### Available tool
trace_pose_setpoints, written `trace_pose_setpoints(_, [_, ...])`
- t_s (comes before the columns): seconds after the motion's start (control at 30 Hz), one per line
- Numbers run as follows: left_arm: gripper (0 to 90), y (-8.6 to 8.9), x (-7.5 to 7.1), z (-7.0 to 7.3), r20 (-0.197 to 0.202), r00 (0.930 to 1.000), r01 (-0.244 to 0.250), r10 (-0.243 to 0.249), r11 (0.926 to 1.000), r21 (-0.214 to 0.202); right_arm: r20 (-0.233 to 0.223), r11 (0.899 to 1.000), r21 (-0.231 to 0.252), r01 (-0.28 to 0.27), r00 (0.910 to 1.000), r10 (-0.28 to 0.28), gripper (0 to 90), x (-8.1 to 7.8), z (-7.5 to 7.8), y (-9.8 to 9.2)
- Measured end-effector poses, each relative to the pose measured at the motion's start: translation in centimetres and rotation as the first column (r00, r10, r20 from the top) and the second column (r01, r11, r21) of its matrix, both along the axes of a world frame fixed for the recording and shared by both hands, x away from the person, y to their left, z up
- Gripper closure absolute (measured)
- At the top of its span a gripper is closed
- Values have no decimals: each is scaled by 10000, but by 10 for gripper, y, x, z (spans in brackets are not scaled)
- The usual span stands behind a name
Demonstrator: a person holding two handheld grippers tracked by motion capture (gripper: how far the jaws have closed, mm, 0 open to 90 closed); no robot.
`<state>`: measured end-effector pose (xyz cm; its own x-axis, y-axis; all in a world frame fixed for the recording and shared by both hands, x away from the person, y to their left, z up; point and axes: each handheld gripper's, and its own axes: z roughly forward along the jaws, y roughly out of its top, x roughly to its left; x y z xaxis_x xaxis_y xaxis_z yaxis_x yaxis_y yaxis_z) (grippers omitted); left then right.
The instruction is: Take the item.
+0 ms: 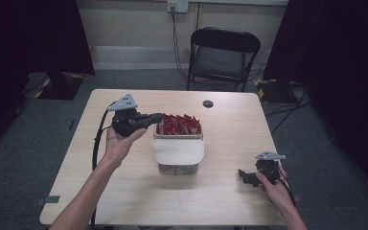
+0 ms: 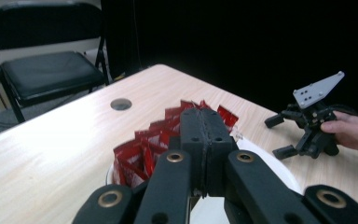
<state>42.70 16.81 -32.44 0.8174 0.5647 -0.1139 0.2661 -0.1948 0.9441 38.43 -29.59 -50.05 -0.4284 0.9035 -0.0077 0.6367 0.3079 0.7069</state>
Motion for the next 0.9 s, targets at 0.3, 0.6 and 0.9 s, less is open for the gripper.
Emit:
trace_pose_setpoints(0.3, [895, 5, 0, 6, 19, 10000, -67, 67, 9999, -144, 6, 10000, 8, -14, 10000, 14, 0, 0, 0, 0])
trace_pose_setpoints(0.6, [895, 9, 0, 10, 89, 9996, -248, 249, 9996, -167, 8, 10000, 5, -29, 10000, 29, 0, 0, 0, 0])
trace_pose_setpoints(0.9, [896, 11, 1, 22, 218, 9994, -251, 260, 9988, -414, 7, 10000, 4, -33, 10000, 33, 0, 0, 0, 0])
